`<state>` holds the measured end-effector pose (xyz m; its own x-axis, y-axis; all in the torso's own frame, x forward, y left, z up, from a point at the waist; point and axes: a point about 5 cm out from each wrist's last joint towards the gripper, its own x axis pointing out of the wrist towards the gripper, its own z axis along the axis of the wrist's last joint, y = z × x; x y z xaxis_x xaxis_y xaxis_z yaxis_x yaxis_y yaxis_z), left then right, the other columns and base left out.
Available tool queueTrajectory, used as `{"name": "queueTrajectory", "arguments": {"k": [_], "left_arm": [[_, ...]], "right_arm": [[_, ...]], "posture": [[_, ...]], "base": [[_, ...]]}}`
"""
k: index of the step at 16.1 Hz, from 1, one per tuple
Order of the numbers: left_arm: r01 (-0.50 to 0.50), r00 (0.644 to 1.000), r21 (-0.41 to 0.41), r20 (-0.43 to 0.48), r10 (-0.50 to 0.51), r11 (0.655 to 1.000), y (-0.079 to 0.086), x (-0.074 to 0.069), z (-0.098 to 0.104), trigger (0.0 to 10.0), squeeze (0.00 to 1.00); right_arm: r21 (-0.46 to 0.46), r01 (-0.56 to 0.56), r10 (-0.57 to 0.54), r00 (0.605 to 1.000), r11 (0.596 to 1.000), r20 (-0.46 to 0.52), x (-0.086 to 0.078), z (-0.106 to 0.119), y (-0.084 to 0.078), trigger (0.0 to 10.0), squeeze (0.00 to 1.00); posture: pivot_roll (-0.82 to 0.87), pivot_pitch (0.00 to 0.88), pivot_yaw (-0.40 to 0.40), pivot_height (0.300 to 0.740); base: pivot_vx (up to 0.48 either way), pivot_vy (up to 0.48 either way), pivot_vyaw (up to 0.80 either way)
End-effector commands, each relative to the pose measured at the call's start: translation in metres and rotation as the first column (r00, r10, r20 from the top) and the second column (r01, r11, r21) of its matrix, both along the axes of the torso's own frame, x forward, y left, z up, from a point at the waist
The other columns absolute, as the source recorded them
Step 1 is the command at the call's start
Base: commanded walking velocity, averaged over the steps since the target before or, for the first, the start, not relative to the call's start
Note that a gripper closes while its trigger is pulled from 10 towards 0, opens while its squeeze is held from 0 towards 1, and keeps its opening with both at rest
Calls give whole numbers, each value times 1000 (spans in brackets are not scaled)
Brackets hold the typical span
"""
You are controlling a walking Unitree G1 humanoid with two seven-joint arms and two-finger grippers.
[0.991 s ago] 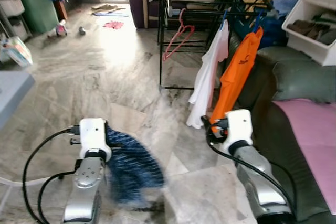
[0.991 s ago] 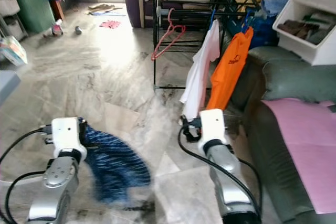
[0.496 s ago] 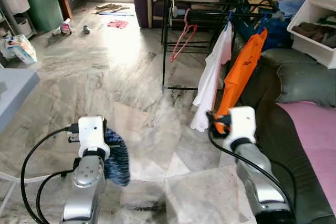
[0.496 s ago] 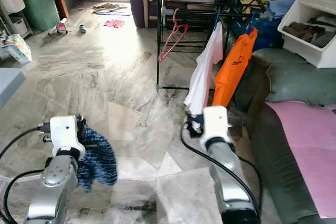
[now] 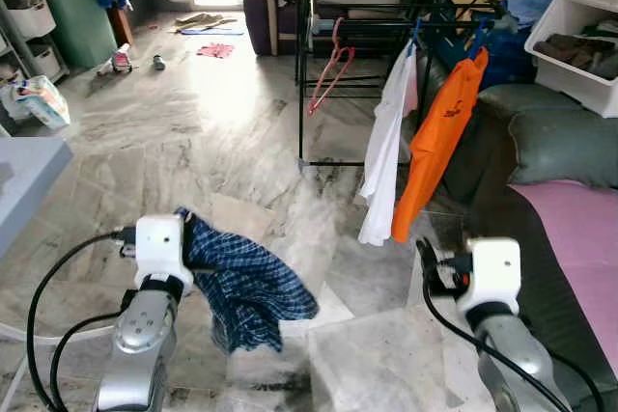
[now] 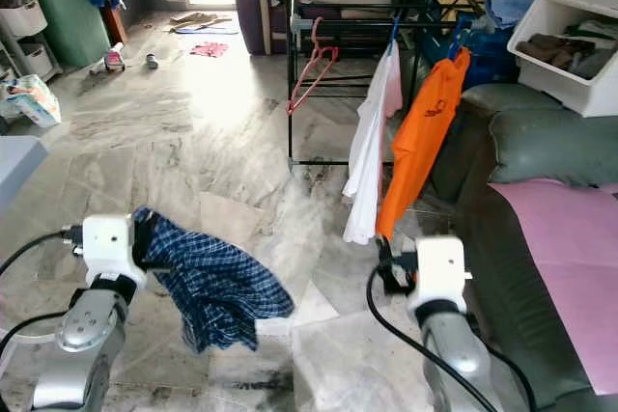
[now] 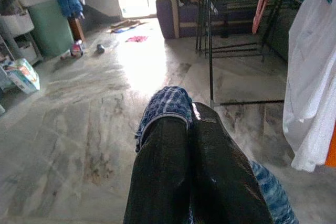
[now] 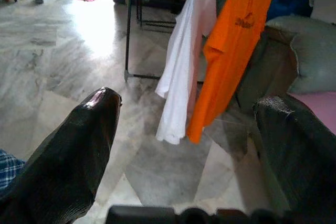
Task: Hang hanger
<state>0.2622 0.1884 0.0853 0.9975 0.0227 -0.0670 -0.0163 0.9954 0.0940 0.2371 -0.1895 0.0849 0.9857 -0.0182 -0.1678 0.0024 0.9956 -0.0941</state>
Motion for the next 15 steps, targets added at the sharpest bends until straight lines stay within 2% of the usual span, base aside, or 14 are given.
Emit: {"name": "queueTrajectory", "arguments": {"k": [1,7,13,15], "left_arm": [[13,1000,-1,19,-13,1000,0,1,3,10000,0],[30,999,20,29,-30,999,-3,1,4,10000,0],[-26,998,70,51,23,997,1,4,8,10000,0],[-22,999,62,50,19,998,-1,6,8,10000,0]], "right_arm": [[-7,-10,10,1000,1000,12,2,6,-1,10000,0],[-2,-29,29,999,1000,34,12,13,9,10000,0],[-11,-19,20,999,1000,32,12,13,4,10000,0],[-8,-13,14,999,1000,37,12,14,3,10000,0]], "posture": [[-8,0,13,740],[-3,0,15,740],[-10,0,15,740],[-10,0,15,740]], "base": [[0,0,0],[0,0,778],[0,0,800],[0,0,800]]}}
